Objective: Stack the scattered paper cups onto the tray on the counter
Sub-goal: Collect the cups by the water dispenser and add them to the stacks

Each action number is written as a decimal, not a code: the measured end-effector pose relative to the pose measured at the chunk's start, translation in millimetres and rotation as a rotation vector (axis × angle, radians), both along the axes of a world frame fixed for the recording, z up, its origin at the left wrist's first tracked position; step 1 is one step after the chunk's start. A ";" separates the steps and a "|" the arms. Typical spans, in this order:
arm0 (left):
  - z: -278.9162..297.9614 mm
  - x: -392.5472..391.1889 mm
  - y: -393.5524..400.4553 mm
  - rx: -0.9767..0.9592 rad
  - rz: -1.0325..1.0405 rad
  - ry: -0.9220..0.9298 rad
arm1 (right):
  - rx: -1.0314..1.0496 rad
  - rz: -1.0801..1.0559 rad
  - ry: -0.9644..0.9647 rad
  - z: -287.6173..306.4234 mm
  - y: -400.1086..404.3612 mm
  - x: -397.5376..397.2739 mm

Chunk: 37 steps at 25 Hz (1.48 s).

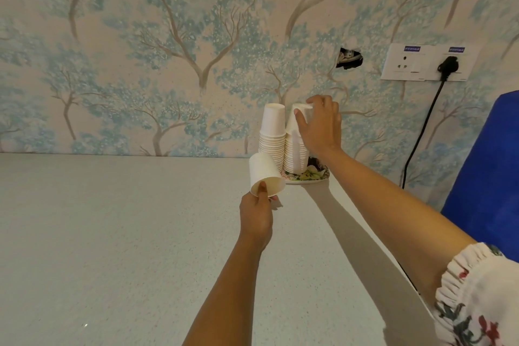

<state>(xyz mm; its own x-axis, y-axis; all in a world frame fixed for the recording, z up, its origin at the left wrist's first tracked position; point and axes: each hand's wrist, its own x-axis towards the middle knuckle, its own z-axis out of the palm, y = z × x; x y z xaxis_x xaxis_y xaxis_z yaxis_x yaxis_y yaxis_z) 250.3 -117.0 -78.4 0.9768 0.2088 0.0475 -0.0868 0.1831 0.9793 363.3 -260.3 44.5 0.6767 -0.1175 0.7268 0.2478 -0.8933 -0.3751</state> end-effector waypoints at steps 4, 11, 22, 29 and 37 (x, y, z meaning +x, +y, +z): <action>-1.0 -0.9 -0.1 0.005 -0.015 -0.010 | 0.067 0.113 -0.049 -17.4 17.7 -21.5; -1.3 -1.0 -1.7 0.062 0.036 -0.035 | 0.300 0.412 0.751 -30.8 38.7 -39.5; -4.9 3.5 -4.0 0.061 0.053 -0.028 | 0.164 0.502 1.015 -17.6 35.1 -50.7; -3.4 8.5 -4.5 0.003 0.050 0.039 | 0.425 0.378 0.113 42.3 29.1 -23.1; -6.7 10.4 -5.8 0.004 0.051 0.040 | 0.137 0.293 0.182 44.9 33.8 18.6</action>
<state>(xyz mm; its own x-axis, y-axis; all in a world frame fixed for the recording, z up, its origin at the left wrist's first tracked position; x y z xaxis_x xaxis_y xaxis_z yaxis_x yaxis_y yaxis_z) 260.6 -122.8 -85.1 0.9661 0.2579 0.0094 -0.0563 0.1753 0.9829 381.9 -226.5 89.4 0.8126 0.0126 0.5827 0.4039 -0.7329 -0.5474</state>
